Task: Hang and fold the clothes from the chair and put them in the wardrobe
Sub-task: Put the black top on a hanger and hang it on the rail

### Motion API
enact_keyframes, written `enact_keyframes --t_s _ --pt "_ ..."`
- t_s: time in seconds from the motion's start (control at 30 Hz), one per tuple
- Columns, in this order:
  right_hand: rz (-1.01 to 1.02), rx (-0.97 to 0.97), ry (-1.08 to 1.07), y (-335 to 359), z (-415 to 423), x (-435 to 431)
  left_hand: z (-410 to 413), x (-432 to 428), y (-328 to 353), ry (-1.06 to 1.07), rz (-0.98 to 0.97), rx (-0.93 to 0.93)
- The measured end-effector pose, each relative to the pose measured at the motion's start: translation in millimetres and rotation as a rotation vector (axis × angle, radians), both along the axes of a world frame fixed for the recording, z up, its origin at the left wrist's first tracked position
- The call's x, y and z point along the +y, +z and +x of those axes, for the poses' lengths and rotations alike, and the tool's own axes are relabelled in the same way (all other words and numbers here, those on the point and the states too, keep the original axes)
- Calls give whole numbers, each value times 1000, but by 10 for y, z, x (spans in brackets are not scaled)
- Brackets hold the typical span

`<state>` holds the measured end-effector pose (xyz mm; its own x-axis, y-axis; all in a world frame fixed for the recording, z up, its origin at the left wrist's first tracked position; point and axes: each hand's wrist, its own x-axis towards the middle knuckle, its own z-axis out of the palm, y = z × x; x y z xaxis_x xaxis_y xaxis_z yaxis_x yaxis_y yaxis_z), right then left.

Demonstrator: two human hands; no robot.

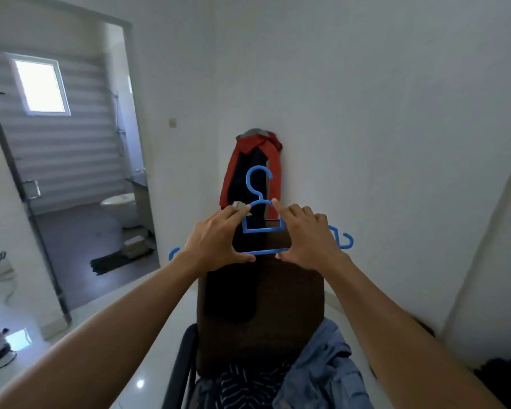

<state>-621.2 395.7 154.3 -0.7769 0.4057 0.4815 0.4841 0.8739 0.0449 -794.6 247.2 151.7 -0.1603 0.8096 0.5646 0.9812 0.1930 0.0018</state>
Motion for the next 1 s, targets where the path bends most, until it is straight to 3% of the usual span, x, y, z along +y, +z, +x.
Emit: enact_keyframes --t_s 0.47,0.7,1.0 --pt "-194 -18 -80 -783 -566 1267 -566 1319 -725 87 -96 -97" --pt "-267 -59 -145 -1163 -758 2097 -862 1896 -1230 268 -62 -137" --pt "-346 3 -341 -1370 -726 2752 -1218 2435 -1654 435 52 -824"
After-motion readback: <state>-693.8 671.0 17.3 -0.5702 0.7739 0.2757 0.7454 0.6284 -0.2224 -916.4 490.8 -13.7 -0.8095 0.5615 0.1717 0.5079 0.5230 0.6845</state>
